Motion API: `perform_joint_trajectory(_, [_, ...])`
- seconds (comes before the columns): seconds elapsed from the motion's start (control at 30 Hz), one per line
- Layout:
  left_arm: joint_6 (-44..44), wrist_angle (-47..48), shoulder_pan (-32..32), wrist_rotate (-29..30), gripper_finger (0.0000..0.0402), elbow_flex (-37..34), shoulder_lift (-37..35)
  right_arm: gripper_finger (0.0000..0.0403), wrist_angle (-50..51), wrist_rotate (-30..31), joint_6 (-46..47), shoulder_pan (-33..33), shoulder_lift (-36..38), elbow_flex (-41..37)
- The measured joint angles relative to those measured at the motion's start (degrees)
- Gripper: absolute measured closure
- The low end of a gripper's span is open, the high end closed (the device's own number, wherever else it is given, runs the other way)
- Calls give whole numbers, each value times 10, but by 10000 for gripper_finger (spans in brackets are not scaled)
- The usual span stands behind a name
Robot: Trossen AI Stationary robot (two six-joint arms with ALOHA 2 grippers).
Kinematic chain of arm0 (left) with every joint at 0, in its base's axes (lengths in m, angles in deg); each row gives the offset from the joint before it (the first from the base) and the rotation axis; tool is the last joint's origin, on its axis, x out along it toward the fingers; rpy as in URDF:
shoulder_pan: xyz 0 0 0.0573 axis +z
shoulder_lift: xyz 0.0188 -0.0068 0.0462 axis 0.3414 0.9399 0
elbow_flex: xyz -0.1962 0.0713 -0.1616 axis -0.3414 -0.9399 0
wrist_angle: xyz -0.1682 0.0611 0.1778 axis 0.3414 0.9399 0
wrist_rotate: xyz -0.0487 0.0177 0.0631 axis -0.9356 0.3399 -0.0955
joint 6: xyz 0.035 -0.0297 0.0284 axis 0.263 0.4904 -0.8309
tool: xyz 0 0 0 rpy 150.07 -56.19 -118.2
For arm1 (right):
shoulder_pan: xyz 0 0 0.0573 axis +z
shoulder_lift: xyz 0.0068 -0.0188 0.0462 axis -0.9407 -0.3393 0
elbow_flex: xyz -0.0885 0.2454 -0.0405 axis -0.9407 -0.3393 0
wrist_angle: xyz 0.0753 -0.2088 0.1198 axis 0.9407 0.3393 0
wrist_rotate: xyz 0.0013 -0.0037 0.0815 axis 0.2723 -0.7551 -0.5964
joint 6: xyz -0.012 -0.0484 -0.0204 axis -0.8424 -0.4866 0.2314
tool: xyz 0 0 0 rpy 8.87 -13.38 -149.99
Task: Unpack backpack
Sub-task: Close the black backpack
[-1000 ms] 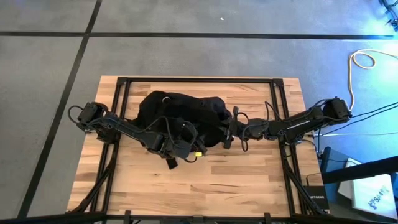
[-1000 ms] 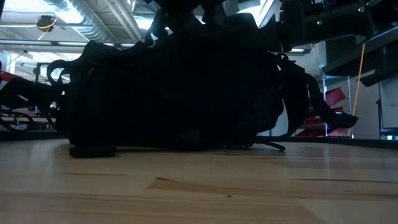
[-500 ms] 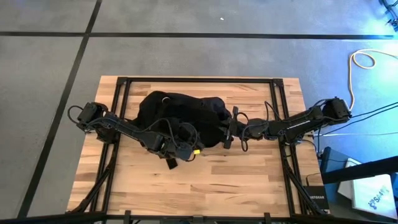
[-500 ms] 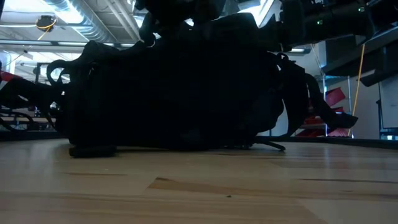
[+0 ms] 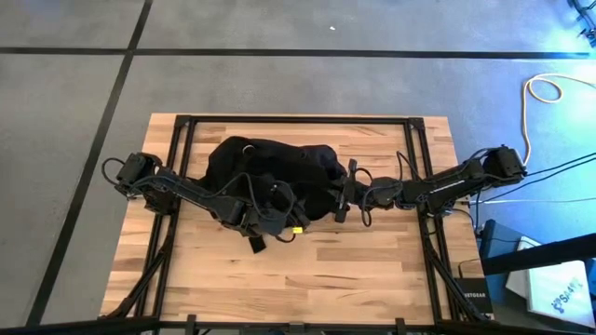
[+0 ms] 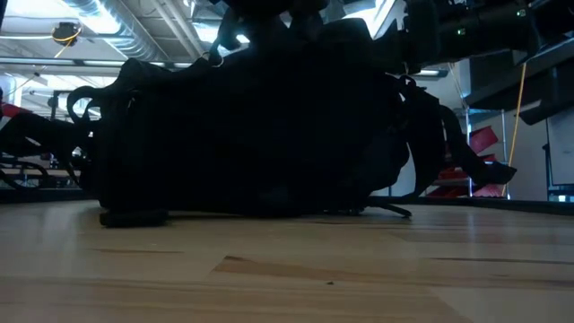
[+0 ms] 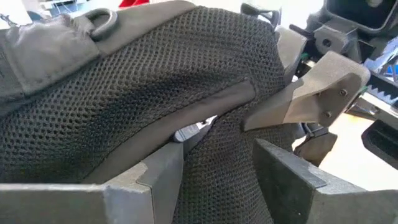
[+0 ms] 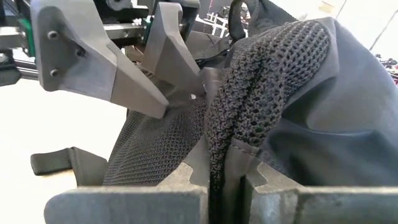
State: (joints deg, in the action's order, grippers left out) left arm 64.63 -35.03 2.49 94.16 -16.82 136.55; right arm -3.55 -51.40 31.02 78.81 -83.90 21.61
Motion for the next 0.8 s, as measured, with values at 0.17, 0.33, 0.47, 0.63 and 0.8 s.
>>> perform_joint_trajectory(0.17, [-12,-2,2,0,223,0,0,398,0,0,0,0,0,0])
perform_joint_trajectory(0.33, [-14,-5,3,2,223,0,0,398,0,0,0,0,0,0])
perform_joint_trajectory(0.47, [-17,-11,3,13,223,0,0,398,1,0,0,0,0,0])
perform_joint_trajectory(0.63, [-62,-38,-2,15,235,0,0,398,1,0,0,0,0,0])
perform_joint_trajectory(0.8, [-74,-40,-1,15,255,0,0,398,2,0,0,0,0,0])
